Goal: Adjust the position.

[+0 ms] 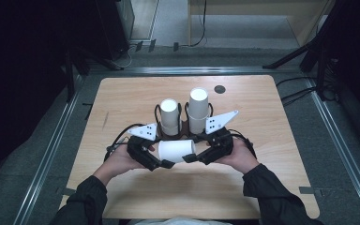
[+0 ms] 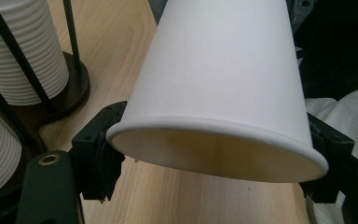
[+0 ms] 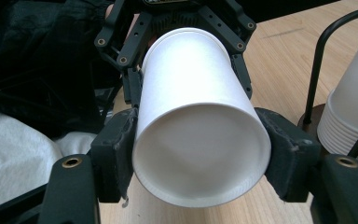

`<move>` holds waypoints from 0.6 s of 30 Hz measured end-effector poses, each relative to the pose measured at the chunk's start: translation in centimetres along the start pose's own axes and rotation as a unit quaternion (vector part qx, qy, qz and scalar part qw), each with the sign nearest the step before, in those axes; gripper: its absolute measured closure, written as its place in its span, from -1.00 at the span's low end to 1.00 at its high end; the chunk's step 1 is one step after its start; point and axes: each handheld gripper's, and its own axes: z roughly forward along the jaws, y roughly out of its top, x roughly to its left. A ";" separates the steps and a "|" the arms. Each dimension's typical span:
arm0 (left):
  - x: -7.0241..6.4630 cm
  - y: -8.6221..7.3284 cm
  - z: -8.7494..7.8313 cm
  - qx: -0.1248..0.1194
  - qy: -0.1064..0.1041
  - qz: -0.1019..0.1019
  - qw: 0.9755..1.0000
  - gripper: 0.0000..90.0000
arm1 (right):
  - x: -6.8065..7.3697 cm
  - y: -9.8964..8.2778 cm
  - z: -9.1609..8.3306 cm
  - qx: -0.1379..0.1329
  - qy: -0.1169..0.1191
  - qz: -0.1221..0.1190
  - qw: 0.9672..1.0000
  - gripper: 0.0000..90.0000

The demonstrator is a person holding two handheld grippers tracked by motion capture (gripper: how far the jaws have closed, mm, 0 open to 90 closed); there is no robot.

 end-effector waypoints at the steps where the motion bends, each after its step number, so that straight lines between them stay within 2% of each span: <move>1: 0.1 0.0 -0.3 0.013 0.006 0.007 1.000 -0.51 | 0.0 0.0 0.1 0.006 -0.009 0.006 1.000 -0.56; 2: 0.1 0.0 -0.3 0.013 0.006 0.007 1.000 -0.51 | 0.0 0.0 0.1 0.006 -0.009 0.006 1.000 -0.56; 4: 0.4 0.0 -0.8 0.020 0.009 0.003 1.000 -0.51 | 0.0 0.0 0.2 0.017 -0.024 0.009 1.000 -0.60; 6: 0.6 0.0 -1.1 0.028 0.008 -0.004 1.000 -0.51 | 0.0 -0.2 0.3 0.023 -0.023 0.008 0.999 -0.60; 7: 0.8 0.2 -1.2 0.040 0.011 -0.009 0.999 -0.51 | 0.1 -0.4 0.6 0.033 -0.023 0.007 0.999 -0.60; 9: 0.8 0.3 -1.1 0.049 0.014 -0.009 0.999 -0.51 | 0.1 -0.5 0.7 0.038 -0.026 0.006 0.999 -0.60; 10: 1.0 0.5 -1.0 0.063 0.009 -0.019 0.998 -0.51 | 0.1 -0.7 1.0 0.052 -0.034 0.001 0.998 -0.59; 11: 1.0 0.5 -1.0 0.063 0.009 -0.019 0.998 -0.51 | 0.1 -0.7 1.0 0.052 -0.034 0.001 0.998 -0.59; 18: 0.6 1.2 0.3 0.124 0.011 -0.005 0.992 -0.51 | 0.2 -1.3 1.3 0.074 -0.055 -0.010 0.996 -0.55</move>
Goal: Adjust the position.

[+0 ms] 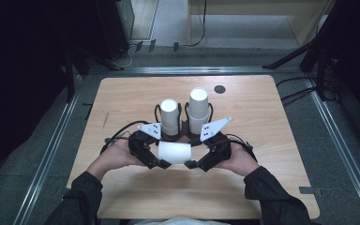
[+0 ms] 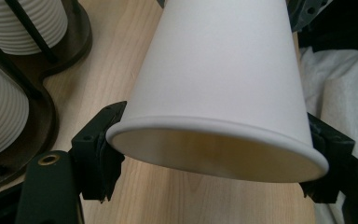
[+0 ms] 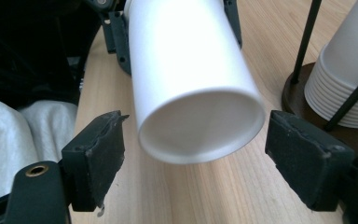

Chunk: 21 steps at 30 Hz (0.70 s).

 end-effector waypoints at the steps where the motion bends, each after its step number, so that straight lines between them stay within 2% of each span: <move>1: 0.0 0.1 0.1 0.006 0.000 0.002 1.000 -0.51 | 0.0 0.0 0.0 0.000 0.000 0.000 1.000 -0.55; 3: 0.1 0.6 0.6 0.025 -0.003 -0.001 1.000 -0.52 | 0.2 -0.2 0.1 0.010 -0.007 -0.006 1.000 -0.55; 5: 0.1 0.7 0.7 0.034 -0.004 -0.006 0.999 -0.52 | 0.2 -0.3 0.2 0.013 -0.008 -0.007 1.000 -0.54; 8: -0.1 1.3 1.1 0.054 0.002 -0.008 0.999 -0.52 | 0.3 -0.6 0.2 0.019 -0.013 -0.013 1.000 -0.53; 9: -0.2 1.6 1.4 0.066 0.007 -0.004 0.998 -0.52 | 0.4 -0.7 0.2 0.021 -0.015 -0.011 1.000 -0.53; 12: -0.3 1.9 1.8 0.076 0.007 0.001 0.997 -0.52 | 0.5 -0.9 0.3 0.024 -0.019 -0.013 0.999 -0.53; 14: -0.4 2.1 2.1 0.089 0.014 0.007 0.996 -0.52 | 0.6 -1.0 0.4 0.026 -0.021 -0.014 0.999 -0.53; 15: -0.5 2.3 2.4 0.099 0.011 0.009 0.995 -0.52 | 0.7 -1.2 0.5 0.028 -0.026 -0.019 0.999 -0.52; 17: -0.5 2.4 2.6 0.104 0.012 0.011 0.994 -0.52 | 0.7 -1.2 0.6 0.030 -0.026 -0.022 0.999 -0.52; 19: -0.6 2.7 3.1 0.121 0.014 0.012 0.992 -0.52 | 0.7 -1.5 1.1 0.039 -0.023 -0.020 0.999 -0.50; 21: -0.6 2.7 3.3 0.126 0.014 0.011 0.992 -0.52 | 0.7 -1.6 1.4 0.043 -0.023 -0.021 0.999 -0.49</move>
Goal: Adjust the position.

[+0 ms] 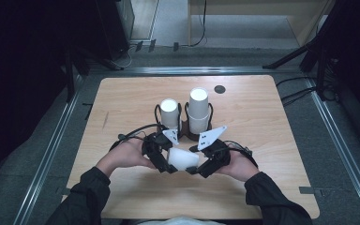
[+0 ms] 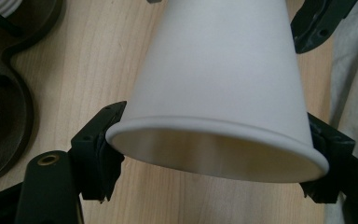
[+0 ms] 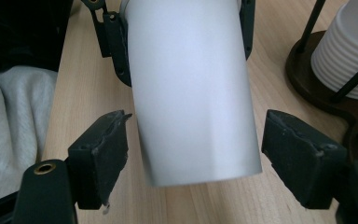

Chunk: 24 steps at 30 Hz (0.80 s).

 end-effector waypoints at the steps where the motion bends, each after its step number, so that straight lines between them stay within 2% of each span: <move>1: 0.0 0.1 0.1 0.004 -0.001 0.002 1.000 -0.52 | 0.0 0.0 0.2 0.004 0.000 0.000 1.000 -0.49; 8: -0.2 0.4 1.0 0.023 -0.003 0.010 1.000 -0.53 | 0.2 -0.1 1.0 0.020 0.000 -0.008 1.000 -0.41; 17: -0.4 0.5 1.4 0.022 -0.009 0.007 1.000 -0.53 | 0.5 0.0 1.4 0.029 0.006 -0.024 0.999 -0.31; 21: -0.3 0.3 1.2 0.016 -0.014 0.015 1.000 -0.54 | 0.6 0.0 1.2 0.023 0.004 -0.027 0.999 -0.29; 24: -0.4 0.3 0.9 0.006 -0.010 0.025 1.000 -0.56 | 0.6 0.1 1.0 0.020 0.005 -0.031 0.999 -0.28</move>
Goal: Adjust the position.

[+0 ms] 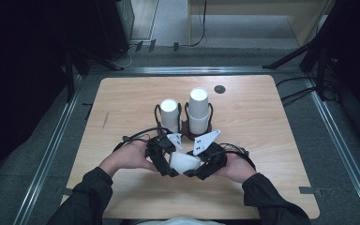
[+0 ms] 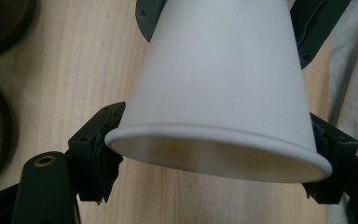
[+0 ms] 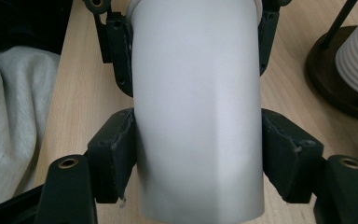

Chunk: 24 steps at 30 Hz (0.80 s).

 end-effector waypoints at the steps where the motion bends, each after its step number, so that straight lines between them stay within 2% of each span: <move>1: -0.1 0.0 -0.1 -0.005 0.002 0.003 1.000 -0.57 | 0.0 0.0 -0.1 0.000 0.001 0.003 1.000 -0.28; 7: 0.1 -0.1 -0.7 -0.042 0.004 0.000 0.999 -0.81 | -0.1 0.1 -0.5 -0.006 -0.002 0.004 1.000 -0.28; 12: 0.5 -0.5 -1.5 -0.072 0.006 -0.012 0.997 -0.81 | -0.5 0.0 -1.4 -0.029 -0.004 0.014 0.999 -0.29; 16: 0.6 -0.9 -2.3 -0.096 0.013 -0.009 0.995 -0.81 | -0.7 0.1 -2.2 -0.047 -0.005 0.019 0.999 -0.29; 20: 0.6 -1.4 -2.7 -0.123 0.007 -0.021 0.992 -0.80 | -0.9 0.2 -2.9 -0.067 -0.003 0.026 0.997 -0.29; 21: 0.5 -1.6 -2.8 -0.133 0.008 -0.025 0.991 -0.80 | -1.1 0.3 -3.3 -0.080 0.000 0.028 0.996 -0.29; 22: 0.5 -1.6 -2.8 -0.133 0.008 -0.025 0.991 -0.80 | -1.1 0.3 -3.3 -0.080 0.000 0.028 0.996 -0.29; 24: 0.4 -1.8 -3.0 -0.148 0.009 -0.028 0.989 -0.80 | -1.2 0.3 -3.8 -0.095 0.003 0.034 0.995 -0.29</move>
